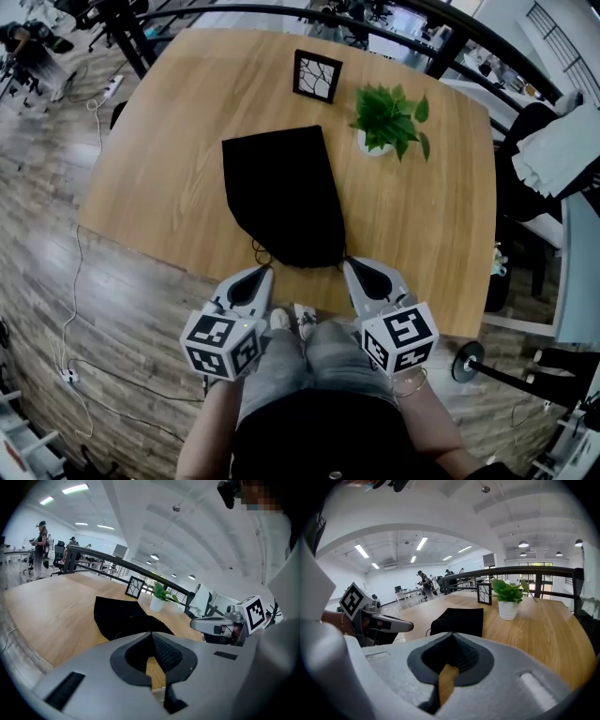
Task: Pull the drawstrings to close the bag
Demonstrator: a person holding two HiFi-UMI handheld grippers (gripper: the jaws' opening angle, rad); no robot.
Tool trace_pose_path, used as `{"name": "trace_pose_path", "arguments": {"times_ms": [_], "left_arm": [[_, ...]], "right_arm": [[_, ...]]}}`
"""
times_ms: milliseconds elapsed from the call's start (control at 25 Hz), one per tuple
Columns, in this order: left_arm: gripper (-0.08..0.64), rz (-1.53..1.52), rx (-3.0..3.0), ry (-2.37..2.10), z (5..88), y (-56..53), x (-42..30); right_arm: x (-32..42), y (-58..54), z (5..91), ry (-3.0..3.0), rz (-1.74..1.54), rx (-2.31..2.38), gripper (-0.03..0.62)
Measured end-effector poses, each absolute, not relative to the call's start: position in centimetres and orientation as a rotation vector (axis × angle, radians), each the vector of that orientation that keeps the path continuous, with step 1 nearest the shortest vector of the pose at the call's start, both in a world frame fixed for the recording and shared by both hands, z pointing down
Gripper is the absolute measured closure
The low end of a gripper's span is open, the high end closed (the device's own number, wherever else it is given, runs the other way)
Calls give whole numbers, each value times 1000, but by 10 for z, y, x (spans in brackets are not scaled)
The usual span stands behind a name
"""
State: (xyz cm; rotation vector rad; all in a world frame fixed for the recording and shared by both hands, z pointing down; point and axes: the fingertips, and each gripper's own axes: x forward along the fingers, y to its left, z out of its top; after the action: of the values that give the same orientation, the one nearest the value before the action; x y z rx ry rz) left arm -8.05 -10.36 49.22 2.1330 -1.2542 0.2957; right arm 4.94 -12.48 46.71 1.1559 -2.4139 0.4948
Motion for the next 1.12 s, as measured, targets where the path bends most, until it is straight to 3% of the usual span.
{"name": "trace_pose_path", "arguments": {"times_ms": [200,280,400,760,1120], "left_arm": [[545,318,2096,-1264,504,-110,-88],[545,333,2082,-1268,509,-112,-89],[540,359,2056,-1272,520,-115,-91],[413,440,2004,-1287,545,-129,-108],[413,545,2030,-1227,564,-144,-115]], "right_arm": [[59,-127,488,-2359,539,1132,588],[61,-127,498,-2336,574,1106,489],[63,-127,513,-2296,558,1075,489],[64,-125,550,-2219,586,991,457],[63,-122,571,-2189,626,947,469]]}}
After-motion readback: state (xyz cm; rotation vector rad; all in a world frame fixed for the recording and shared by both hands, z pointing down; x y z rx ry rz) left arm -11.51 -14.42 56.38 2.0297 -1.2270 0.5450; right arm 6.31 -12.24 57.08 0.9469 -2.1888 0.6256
